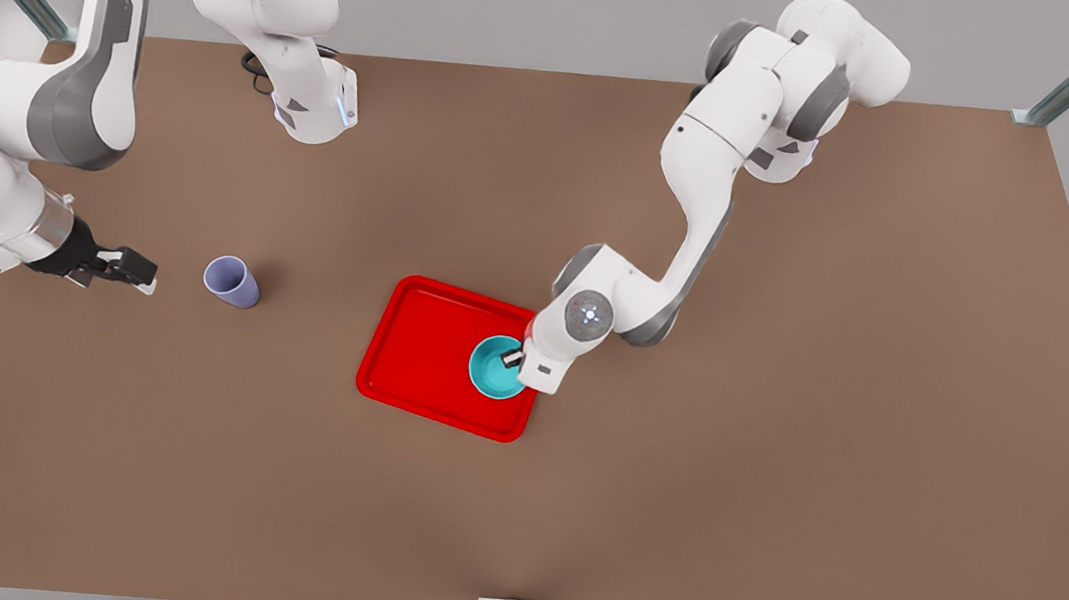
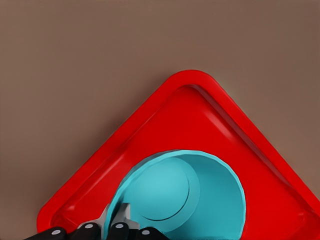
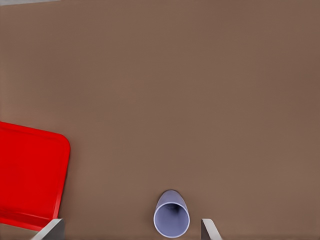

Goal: Place the bowl on the tray with the left arm and the cup on the tray with the right arm

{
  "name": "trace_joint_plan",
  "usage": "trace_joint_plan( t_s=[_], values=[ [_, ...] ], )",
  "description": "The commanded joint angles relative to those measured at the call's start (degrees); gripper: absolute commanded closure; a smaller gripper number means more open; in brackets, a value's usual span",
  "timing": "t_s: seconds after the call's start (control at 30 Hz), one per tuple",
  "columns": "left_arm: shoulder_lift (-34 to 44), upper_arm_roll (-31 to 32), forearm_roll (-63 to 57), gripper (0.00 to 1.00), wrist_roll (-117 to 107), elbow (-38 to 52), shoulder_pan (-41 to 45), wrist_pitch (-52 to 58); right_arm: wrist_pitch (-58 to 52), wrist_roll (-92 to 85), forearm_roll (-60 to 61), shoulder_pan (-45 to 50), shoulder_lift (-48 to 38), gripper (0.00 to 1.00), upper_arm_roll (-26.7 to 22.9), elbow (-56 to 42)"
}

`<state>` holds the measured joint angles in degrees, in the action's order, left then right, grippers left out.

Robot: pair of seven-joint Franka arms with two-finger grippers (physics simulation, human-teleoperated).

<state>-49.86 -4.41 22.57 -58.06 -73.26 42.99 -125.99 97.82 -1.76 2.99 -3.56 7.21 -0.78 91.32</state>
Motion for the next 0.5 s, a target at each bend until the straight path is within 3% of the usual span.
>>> trace_joint_plan(
  t_s=[0.0,0.03,0.07,0.1,0.23,0.33,0.47],
  values=[
    [-0.4,0.1,3.7,0.79,0.1,0.0,0.0,-0.9,0.1,0.0,0.0,0.0,0.0,0.00,0.1,0.1],
    [-0.7,0.0,3.7,0.79,0.2,0.0,0.0,-1.0,0.1,0.0,0.0,0.0,0.0,0.00,0.1,0.0],
    [-0.7,0.1,3.7,0.05,0.7,0.0,0.0,-1.3,0.0,0.0,0.0,0.0,0.0,0.00,0.0,0.0],
    [-0.7,0.1,3.7,0.00,0.8,0.0,0.0,-1.5,0.0,0.0,0.0,0.0,0.0,0.00,0.0,0.0],
    [0.4,0.1,3.1,0.00,2.2,0.0,-2.0,-0.3,0.0,0.0,0.0,-0.1,0.0,0.00,0.0,0.1],
    [9.9,-3.0,-6.9,0.00,14.6,-0.4,-5.6,18.4,-0.1,-0.1,0.0,-0.4,-0.1,0.00,0.0,0.2],
    [22.2,-16.3,-11.1,0.00,54.5,0.0,-8.4,43.1,1.8,-0.3,-0.1,-0.5,-1.9,0.00,-0.2,5.3]
  ],
)
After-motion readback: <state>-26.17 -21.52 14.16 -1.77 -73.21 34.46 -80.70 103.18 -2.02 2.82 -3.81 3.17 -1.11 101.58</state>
